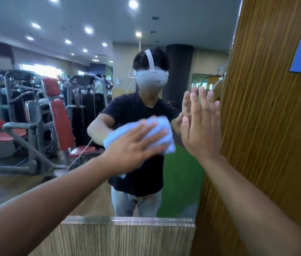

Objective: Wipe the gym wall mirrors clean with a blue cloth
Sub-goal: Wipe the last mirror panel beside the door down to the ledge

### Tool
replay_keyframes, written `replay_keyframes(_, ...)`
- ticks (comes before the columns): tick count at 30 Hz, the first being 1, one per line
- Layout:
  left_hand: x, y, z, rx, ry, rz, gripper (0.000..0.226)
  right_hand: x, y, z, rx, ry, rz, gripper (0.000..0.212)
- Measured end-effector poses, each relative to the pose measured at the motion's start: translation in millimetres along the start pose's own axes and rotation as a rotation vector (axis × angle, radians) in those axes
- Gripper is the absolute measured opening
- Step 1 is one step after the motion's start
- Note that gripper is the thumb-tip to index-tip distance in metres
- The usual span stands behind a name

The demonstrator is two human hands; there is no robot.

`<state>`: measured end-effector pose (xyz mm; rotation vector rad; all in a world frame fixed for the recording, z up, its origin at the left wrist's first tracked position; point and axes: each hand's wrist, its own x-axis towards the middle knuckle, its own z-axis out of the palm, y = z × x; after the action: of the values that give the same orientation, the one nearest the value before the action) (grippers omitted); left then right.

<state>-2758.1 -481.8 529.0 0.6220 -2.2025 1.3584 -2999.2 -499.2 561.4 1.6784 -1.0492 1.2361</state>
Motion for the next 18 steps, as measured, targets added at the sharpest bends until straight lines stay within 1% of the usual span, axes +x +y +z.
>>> replay_keyframes(1,-15.2,-1.1,-2.4,-0.016,-0.057,0.085,0.047,3.8,-4.1,0.4,0.005,-0.001,-0.001,0.062)
replay_keyframes(2,-28.3,-5.5,-7.5,-0.021,-0.095,0.114,0.045,7.0,-7.2,1.0,0.005,-0.004,0.001,0.063)
replay_keyframes(4,-47.2,-23.7,-17.0,-0.019,-0.089,0.041,0.041,12.6,-13.3,2.6,-0.013,0.0,0.009,0.064)
replay_keyframes(6,-58.7,-48.7,-27.1,0.023,-0.023,-0.118,0.047,16.7,-21.9,5.9,-0.031,0.022,-0.005,0.066)
replay_keyframes(8,-63.9,-75.9,-41.4,0.07,0.063,-0.28,0.065,21.1,-35.1,10.2,-0.029,0.031,-0.049,0.067)
replay_keyframes(9,-63.7,-87.9,-49.8,0.074,0.103,-0.36,0.07,24.3,-43.1,12.5,-0.021,0.034,-0.071,0.068)
replay_keyframes(11,-57.5,-104.4,-64.9,0.03,0.179,-0.543,0.066,31.9,-62.0,16.9,0.005,0.047,-0.093,0.067)
replay_keyframes(13,-42.6,-109.1,-73.6,-0.061,0.282,-0.797,0.06,39.5,-83.1,22.6,0.031,0.064,-0.094,0.064)
replay_keyframes(14,-34.4,-106.7,-73.9,-0.097,0.324,-0.911,0.06,42.5,-94.5,25.9,0.048,0.066,-0.087,0.063)
replay_keyframes(15,-27.4,-101.5,-72.2,-0.114,0.351,-0.982,0.063,44.9,-105.8,29.5,0.066,0.068,-0.076,0.062)
replay_keyframes(16,-25.1,-96.3,-67.5,-0.114,0.358,-0.989,0.064,46.9,-116.8,33.3,0.083,0.075,-0.065,0.061)
replay_keyframes(17,-28.4,-91.5,-61.0,-0.109,0.348,-0.938,0.064,48.0,-126.5,37.2,0.091,0.082,-0.056,0.06)
replay_keyframes(18,-36.8,-86.5,-54.9,-0.097,0.318,-0.842,0.064,48.7,-134.1,41.0,0.094,0.082,-0.047,0.06)
